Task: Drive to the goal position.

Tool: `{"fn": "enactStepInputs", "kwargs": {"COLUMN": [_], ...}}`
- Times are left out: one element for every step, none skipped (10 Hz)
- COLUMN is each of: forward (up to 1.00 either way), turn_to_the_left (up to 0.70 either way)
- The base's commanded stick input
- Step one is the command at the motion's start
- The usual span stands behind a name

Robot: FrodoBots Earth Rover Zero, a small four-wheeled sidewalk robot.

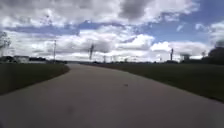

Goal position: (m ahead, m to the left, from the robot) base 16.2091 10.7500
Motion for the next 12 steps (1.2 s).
{"fn": "enactStepInputs", "kwargs": {"forward": [1.0, 1.0, 1.0, 1.0, 1.0, 1.0, 1.0, 1.0, 1.0, 1.0, 1.0, 1.0], "turn_to_the_left": [0.06, 0.06, 0.06, 0.06, 0.06, 0.06, 0.06, 0.06, 0.06, 0.06, 0.06, 0.06]}}
